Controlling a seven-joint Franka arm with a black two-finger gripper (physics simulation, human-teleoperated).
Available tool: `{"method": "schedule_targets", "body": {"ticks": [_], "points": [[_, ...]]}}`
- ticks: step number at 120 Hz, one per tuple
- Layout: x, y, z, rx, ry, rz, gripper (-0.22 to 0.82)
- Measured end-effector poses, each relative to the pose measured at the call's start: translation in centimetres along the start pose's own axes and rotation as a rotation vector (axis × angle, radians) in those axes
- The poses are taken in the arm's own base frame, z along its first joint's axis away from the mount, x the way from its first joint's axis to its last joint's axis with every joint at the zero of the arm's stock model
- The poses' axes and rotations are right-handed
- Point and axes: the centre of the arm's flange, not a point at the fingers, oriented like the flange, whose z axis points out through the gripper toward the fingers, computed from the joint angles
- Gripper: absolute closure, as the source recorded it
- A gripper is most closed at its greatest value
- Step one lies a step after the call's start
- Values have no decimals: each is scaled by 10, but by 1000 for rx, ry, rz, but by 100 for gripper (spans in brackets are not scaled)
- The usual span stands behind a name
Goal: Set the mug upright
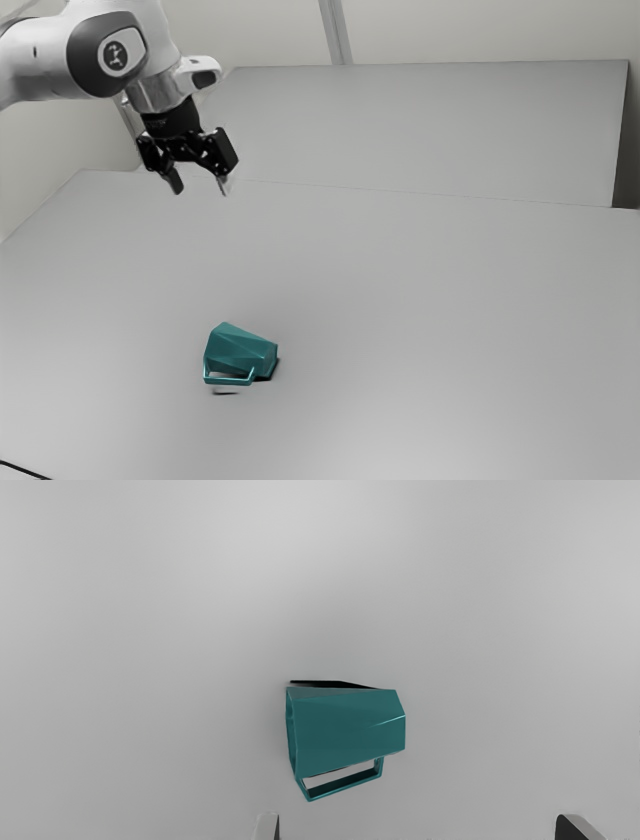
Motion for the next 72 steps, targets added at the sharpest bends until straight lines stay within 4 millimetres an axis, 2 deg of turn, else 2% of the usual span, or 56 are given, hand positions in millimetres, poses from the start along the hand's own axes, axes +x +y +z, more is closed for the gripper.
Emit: {"method": "schedule_targets", "body": {"ticks": [16, 37, 54, 72], "points": [[-28, -18, 30, -73, -44, -52, 0], [-40, -51, 86, -196, -119, -138, 0], [-52, -64, 109, -261, -128, -124, 0], [-63, -94, 137, -342, -127, -110, 0]]}}
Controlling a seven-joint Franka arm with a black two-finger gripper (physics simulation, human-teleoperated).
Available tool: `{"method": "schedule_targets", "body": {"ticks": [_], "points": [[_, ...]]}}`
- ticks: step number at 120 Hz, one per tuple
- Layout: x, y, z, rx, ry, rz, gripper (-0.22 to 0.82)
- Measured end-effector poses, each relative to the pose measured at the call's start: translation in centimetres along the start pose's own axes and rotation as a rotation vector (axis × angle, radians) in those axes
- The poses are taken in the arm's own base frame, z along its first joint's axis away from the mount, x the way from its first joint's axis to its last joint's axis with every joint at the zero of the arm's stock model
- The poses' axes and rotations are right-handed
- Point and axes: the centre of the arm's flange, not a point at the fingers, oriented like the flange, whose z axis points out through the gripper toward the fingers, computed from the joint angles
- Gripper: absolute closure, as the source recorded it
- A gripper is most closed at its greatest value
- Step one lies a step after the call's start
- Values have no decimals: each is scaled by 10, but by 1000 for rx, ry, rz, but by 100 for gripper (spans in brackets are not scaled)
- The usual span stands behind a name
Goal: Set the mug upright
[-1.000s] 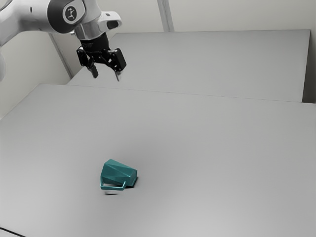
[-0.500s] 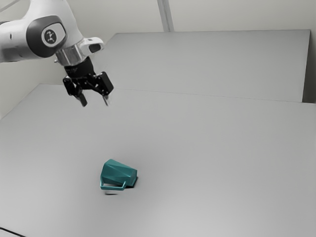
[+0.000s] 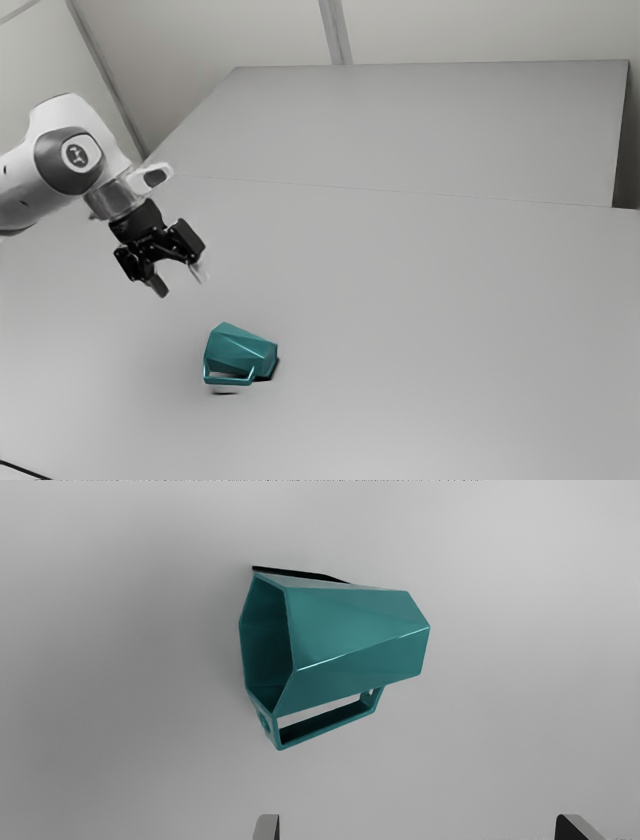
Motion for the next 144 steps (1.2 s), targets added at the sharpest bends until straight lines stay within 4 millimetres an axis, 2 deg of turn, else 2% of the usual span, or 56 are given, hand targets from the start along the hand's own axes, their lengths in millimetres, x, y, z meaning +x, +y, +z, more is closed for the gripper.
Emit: {"method": "schedule_targets", "body": {"ticks": [24, 38, 57, 103, 130, 144], "points": [[5, -45, 19, -135, 32, 42, 0], [17, -70, 41, -231, 48, 57, 0], [25, -94, 72, -323, 58, 92, 0], [30, -98, 124, -428, 46, 220, 0], [31, -91, 134, -488, 52, 278, 0], [27, -90, 146, -535, 56, 285, 3]]}}
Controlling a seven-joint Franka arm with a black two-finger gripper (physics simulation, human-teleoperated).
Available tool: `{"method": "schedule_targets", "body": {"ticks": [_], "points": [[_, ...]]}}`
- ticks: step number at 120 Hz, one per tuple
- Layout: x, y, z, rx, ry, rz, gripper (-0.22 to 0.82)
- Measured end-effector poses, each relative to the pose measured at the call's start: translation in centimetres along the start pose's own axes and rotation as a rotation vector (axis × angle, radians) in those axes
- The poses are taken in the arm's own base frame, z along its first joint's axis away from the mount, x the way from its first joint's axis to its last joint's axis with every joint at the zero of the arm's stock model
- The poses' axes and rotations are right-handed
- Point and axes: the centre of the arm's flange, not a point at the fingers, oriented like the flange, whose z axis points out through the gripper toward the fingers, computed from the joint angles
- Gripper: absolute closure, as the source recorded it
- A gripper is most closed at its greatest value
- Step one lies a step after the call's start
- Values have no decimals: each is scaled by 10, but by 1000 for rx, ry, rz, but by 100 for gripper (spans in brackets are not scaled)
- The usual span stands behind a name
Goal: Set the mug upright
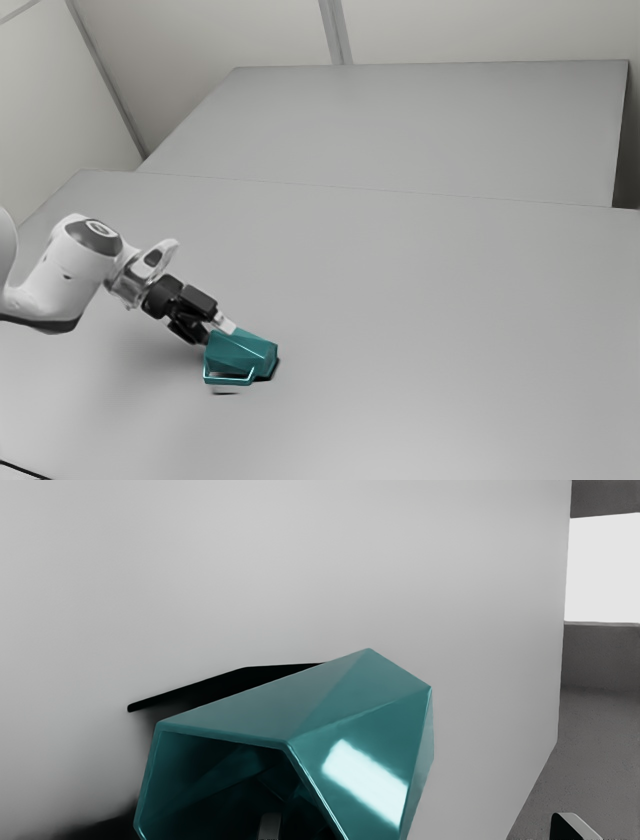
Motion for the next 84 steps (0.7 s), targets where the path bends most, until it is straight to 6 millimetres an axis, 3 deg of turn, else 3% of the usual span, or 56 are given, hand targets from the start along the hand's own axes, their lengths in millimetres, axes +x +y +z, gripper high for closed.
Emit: {"method": "schedule_targets", "body": {"ticks": [12, 49, 65, 84], "points": [[-4, -6, 7, -34, 13, 1, 12], [-7, -6, 5, -75, 35, 64, 61], [-6, -3, 5, -81, 34, 93, 70], [-4, 3, 4, -76, 33, 131, 75]]}}
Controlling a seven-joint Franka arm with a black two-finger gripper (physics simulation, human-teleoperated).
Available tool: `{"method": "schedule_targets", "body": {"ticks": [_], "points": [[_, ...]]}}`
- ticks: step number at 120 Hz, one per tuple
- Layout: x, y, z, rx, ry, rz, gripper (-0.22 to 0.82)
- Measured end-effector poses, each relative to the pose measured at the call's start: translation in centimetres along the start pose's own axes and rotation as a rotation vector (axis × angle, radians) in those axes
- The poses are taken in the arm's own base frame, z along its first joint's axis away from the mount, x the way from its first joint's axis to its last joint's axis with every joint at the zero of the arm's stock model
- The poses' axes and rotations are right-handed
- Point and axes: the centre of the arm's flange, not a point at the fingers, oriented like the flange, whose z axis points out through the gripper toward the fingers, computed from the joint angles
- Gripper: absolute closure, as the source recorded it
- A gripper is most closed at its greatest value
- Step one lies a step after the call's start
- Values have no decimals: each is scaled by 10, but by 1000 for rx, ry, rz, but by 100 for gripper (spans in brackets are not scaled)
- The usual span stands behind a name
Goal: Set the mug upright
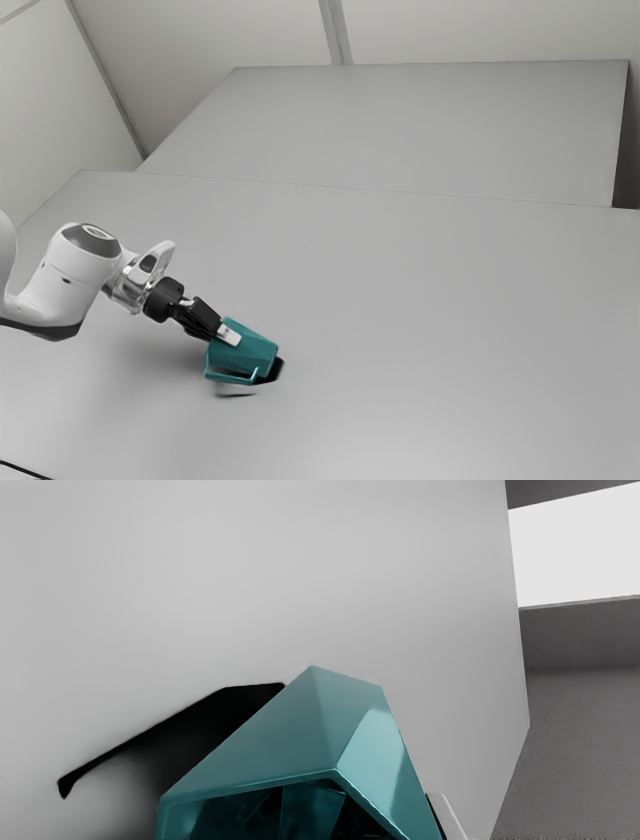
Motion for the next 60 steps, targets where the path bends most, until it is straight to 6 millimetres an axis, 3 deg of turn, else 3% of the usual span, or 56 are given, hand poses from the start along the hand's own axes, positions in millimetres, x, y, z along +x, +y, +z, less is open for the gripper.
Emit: {"method": "schedule_targets", "body": {"ticks": [16, 34, 51, 60], "points": [[6, 13, -3, 26, 3, 48, 76], [22, 46, -14, 146, -2, 159, 77], [47, 93, 5, 367, -151, 312, 77], [55, 108, 15, 492, -223, 361, 78]]}}
